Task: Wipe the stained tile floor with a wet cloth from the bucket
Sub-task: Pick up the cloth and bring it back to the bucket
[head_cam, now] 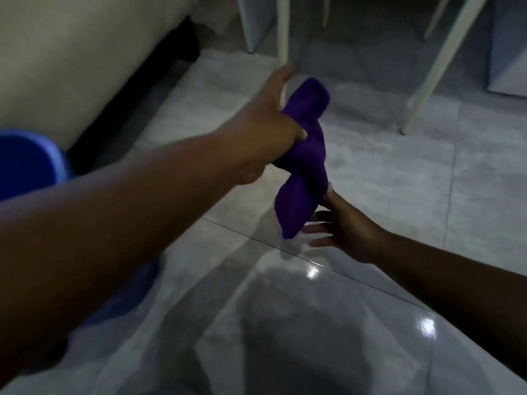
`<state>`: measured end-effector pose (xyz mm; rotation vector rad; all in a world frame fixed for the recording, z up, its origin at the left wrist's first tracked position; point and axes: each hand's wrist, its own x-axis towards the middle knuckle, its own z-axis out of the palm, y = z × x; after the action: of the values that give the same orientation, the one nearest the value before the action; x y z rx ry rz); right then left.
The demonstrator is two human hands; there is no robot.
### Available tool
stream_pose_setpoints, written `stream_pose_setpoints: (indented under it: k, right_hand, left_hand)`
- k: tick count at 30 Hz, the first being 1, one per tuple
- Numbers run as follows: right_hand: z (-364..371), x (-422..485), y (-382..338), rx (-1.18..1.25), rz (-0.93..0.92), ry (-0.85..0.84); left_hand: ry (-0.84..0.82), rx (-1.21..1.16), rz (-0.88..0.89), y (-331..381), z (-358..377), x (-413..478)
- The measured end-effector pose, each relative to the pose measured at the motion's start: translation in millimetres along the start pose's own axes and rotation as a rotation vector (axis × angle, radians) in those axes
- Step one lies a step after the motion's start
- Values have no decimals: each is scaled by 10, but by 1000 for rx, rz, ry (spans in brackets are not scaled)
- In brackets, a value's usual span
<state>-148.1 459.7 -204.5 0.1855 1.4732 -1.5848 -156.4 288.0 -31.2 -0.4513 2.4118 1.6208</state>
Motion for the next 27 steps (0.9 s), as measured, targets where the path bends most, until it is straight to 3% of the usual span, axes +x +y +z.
stream_pose_setpoints:
  k: [3,8,12,17,22,27]
  right_hand:
    - [785,9,-585,68,-124,-240]
    - [1944,-113,-1310,130,-428,-317]
    - [2546,-127,-1484,-245,-639,-364]
    - [2971,-61,-1191,-747,-646,-286]
    - [2854,63,-793,-726,-577,-225]
    - [2646,147,-693,-842,-404,-322]
  left_hand:
    - [118,-106,25,229,-738,-388]
    - [492,-167,119,210,-1896,-1144]
    - [678,-156,78,-398,-2520,-1711]
    - [545,16,-170,-1312,-2696,-2155]
    - [391,82,-247,-1705,-2615,-2115]
    - [180,92,-294,-1702,-2566,-1965]
